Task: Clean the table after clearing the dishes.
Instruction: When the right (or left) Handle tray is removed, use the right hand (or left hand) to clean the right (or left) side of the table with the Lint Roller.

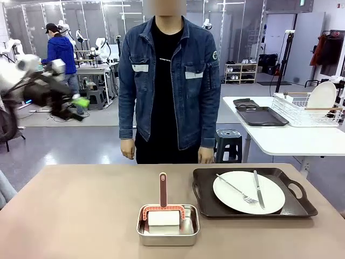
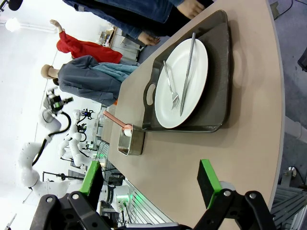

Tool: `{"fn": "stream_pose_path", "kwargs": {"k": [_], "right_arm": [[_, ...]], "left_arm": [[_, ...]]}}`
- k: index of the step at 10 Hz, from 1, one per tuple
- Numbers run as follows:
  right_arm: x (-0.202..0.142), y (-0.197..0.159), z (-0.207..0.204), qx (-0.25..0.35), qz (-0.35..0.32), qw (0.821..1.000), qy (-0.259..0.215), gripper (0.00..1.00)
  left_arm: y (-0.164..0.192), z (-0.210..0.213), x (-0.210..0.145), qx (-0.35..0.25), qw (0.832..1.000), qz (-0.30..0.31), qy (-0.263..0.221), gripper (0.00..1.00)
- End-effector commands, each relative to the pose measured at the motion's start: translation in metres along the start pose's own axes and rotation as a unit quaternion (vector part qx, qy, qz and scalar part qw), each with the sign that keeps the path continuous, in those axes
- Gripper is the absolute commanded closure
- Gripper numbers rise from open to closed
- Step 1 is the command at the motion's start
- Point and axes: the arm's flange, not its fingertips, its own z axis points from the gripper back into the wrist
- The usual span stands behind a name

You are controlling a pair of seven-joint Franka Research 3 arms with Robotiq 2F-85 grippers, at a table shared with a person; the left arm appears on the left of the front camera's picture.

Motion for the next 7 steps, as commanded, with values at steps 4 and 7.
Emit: {"fn": "stream_pose_path", "kwargs": {"k": [4, 7], "right_arm": [[-0.001, 0.003, 0.0, 0.005, 0.0, 1.0, -0.001, 0.0], [-0.001, 0.003, 0.0, 0.005, 0.0, 1.0, -0.001, 0.0]], "left_arm": [[0.054, 0.072, -0.168, 0.023, 0.991, 0.016, -0.13, 0.0], [0.073, 0.08, -0.189, 0.05, 0.989, -0.014, -0.139, 0.0]]}}
